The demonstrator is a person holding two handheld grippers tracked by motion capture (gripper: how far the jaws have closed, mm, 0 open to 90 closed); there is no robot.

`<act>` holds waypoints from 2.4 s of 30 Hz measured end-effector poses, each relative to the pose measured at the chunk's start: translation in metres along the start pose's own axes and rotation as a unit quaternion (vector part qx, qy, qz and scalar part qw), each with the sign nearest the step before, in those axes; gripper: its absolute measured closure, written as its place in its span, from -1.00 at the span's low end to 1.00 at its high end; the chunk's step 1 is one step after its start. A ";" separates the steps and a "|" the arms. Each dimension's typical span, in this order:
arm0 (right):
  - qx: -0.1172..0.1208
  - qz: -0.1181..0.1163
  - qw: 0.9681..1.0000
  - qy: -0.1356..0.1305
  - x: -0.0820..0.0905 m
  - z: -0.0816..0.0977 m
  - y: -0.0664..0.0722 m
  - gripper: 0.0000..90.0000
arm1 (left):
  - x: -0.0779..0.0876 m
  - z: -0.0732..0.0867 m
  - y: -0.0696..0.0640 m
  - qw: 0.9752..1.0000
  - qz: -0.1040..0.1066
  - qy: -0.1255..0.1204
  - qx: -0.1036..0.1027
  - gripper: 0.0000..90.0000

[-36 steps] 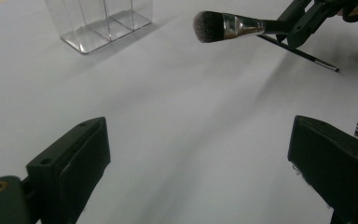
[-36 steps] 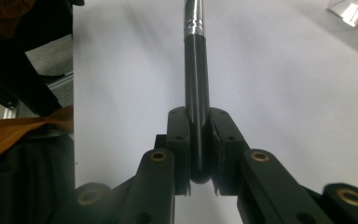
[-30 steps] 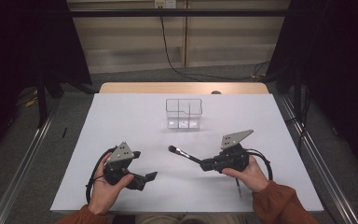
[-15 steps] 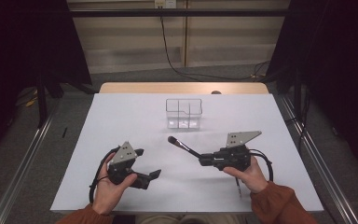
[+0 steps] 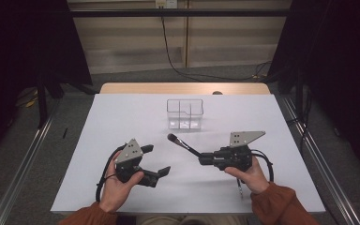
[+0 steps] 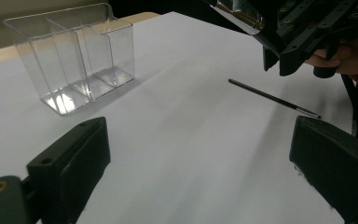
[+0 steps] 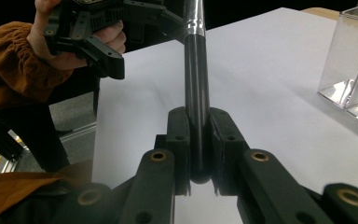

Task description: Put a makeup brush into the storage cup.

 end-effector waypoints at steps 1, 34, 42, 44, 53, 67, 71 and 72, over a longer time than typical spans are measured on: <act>0.000 0.000 1.000 -0.001 0.000 0.000 0.000 0.77 | -0.001 -0.001 0.000 1.000 0.001 -0.003 0.002 -0.88; 0.019 0.013 1.000 -0.009 0.001 -0.003 -0.002 0.77 | -0.052 -0.025 -0.021 0.998 0.050 -0.031 0.001 -0.65; 0.020 0.013 1.000 -0.006 0.000 -0.001 -0.003 0.77 | -0.055 -0.026 -0.017 0.997 0.053 -0.040 0.026 -0.36; 0.022 0.014 1.000 -0.005 0.000 -0.001 -0.003 0.77 | -0.055 -0.027 -0.017 0.998 0.051 -0.040 0.027 -0.30; 0.017 0.007 1.000 -0.002 -0.003 0.000 -0.002 0.77 | -0.052 -0.032 -0.015 0.997 0.050 -0.059 0.023 0.09; 0.016 0.012 1.000 -0.015 -0.002 -0.001 -0.004 0.77 | -0.055 -0.041 -0.017 0.993 0.071 -0.073 0.062 0.36; 0.015 0.009 1.000 -0.012 -0.002 0.000 -0.003 0.77 | -0.055 -0.043 -0.017 0.992 0.078 -0.074 0.071 0.38; 0.015 0.009 1.000 -0.011 -0.003 0.000 -0.003 0.77 | -0.055 -0.043 -0.017 0.991 0.078 -0.076 0.072 0.37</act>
Point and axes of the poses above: each handheld gripper's, and its own axes: x roughly backward along the jaws, z roughly out of its underside, y roughly to its left, the point moved 7 cm from there along -x, roughly forward along the jaws, and after that the axes turned 10 degrees about -y, right-handed, at the moved point
